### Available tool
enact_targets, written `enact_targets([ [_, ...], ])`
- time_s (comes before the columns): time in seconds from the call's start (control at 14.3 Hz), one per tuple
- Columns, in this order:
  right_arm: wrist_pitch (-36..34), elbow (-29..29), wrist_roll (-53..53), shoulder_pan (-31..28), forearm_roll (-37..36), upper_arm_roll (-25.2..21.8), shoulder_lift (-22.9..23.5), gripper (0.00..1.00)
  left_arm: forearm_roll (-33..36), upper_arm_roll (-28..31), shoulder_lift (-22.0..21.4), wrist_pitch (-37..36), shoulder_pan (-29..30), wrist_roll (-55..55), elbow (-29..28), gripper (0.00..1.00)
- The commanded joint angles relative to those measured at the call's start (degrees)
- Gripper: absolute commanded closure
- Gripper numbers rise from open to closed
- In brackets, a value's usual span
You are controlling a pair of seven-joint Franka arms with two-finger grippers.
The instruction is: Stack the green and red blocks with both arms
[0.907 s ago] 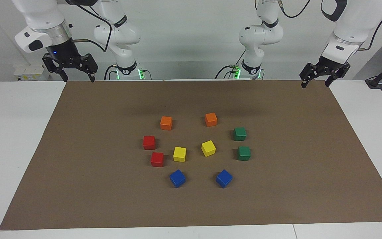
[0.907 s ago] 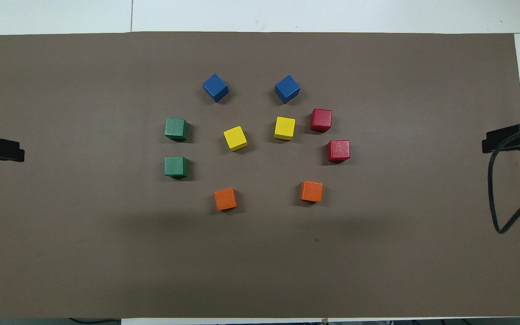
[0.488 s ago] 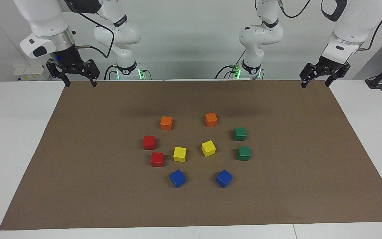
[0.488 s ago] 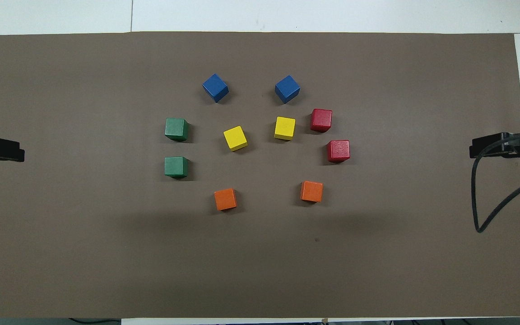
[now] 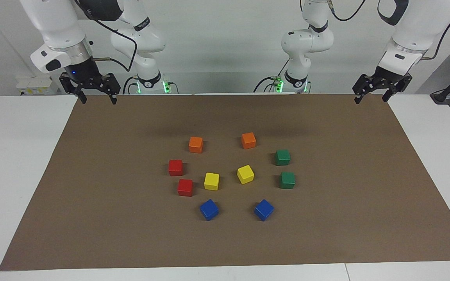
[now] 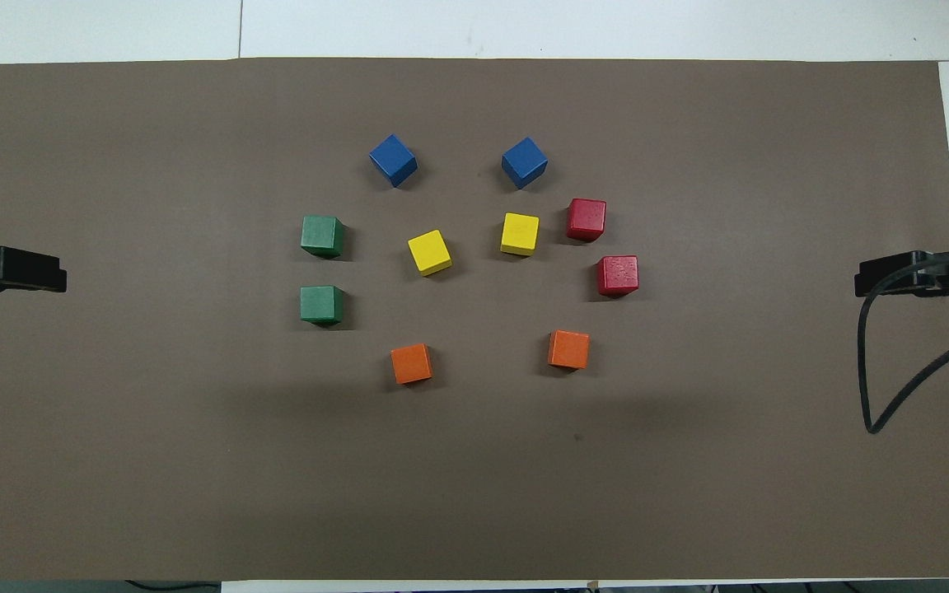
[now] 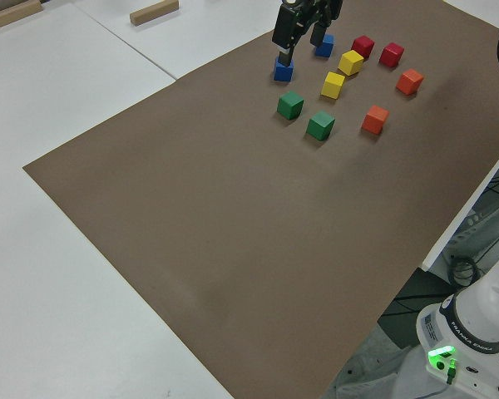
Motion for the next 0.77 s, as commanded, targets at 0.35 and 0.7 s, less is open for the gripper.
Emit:
enact_targets([
  [0.35, 1.3, -2.0, 0.9, 0.3, -0.1, 0.5, -1.8, 0.00, -2.0, 0.5, -2.4, 13.0, -10.7, -5.8, -13.1, 0.00],
  [0.7, 11.6, -6.0, 2.8, 7.4, 0.0, 0.5, 3.2, 0.00, -3.8, 0.5, 3.6, 22.1, -15.9, -5.9, -18.3, 0.00],
])
